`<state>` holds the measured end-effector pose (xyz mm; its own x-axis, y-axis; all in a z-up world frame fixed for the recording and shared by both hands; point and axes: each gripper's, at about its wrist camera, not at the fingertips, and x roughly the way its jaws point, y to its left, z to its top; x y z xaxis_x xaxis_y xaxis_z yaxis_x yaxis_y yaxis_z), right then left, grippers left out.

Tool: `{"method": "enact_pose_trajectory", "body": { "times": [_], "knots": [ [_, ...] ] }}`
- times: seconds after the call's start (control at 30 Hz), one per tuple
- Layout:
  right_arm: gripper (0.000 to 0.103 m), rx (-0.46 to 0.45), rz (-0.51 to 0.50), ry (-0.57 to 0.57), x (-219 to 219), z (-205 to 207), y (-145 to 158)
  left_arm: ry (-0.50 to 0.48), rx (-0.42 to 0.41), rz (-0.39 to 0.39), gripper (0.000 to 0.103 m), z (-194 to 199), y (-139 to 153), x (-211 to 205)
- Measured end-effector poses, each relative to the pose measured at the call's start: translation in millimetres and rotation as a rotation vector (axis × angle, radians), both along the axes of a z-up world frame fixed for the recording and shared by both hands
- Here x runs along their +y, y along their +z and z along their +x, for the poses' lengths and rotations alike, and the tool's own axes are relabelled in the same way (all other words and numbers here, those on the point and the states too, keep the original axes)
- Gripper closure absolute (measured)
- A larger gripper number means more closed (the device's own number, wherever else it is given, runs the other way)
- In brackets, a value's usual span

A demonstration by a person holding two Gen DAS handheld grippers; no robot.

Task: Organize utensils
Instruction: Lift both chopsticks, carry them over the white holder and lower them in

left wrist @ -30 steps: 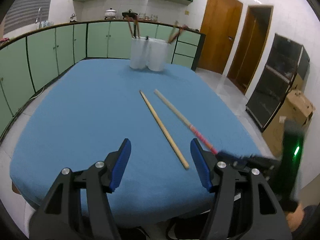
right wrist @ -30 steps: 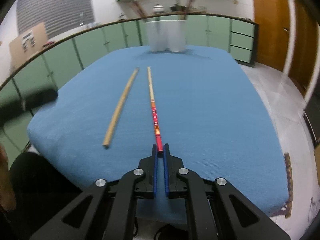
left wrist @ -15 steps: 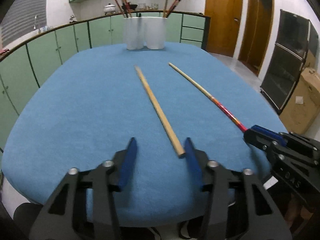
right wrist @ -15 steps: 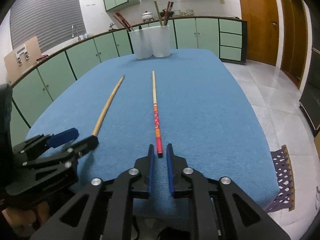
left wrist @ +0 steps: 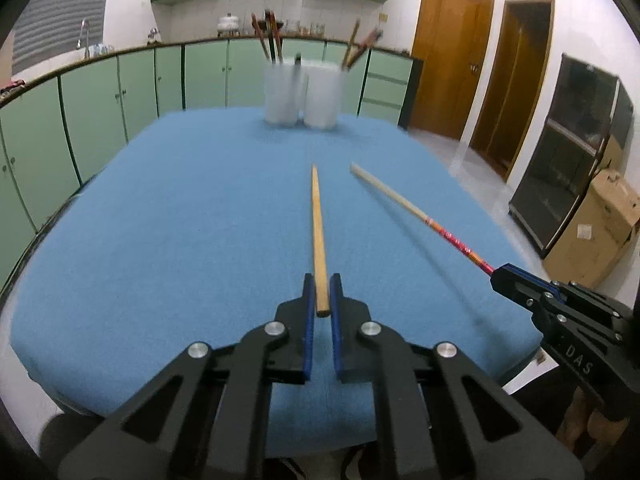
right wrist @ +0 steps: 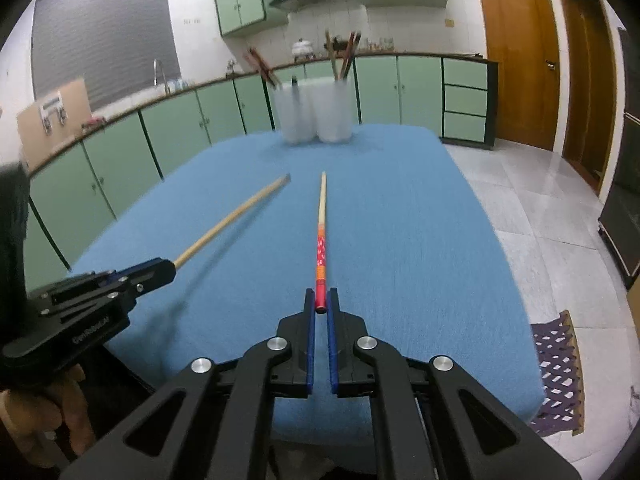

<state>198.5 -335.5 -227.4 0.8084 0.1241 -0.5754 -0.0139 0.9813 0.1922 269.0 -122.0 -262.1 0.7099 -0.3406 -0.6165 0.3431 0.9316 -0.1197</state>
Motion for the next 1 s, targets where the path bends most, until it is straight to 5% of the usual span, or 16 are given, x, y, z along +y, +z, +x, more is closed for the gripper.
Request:
{"method": "enact_pose_trajectory", "body": {
  "times": [0.27, 0.47, 1.0],
  "knots": [
    [0.098, -0.095, -0.021, 0.022, -0.4, 9.7, 75.3, 0.01, -0.104, -0.021, 0.097, -1.0, 77.4, 10.6],
    [0.098, -0.097, -0.064, 0.059, 4.1, 33.9, 104.7, -0.001, -0.173, -0.003, 0.097, 5.9, 124.9, 8.3],
    [0.098, 0.012, -0.136, 0.217, 8.4, 132.7, 174.6, -0.081, -0.174, -0.019, 0.097, 75.1, 174.1, 7.6]
  ]
}}
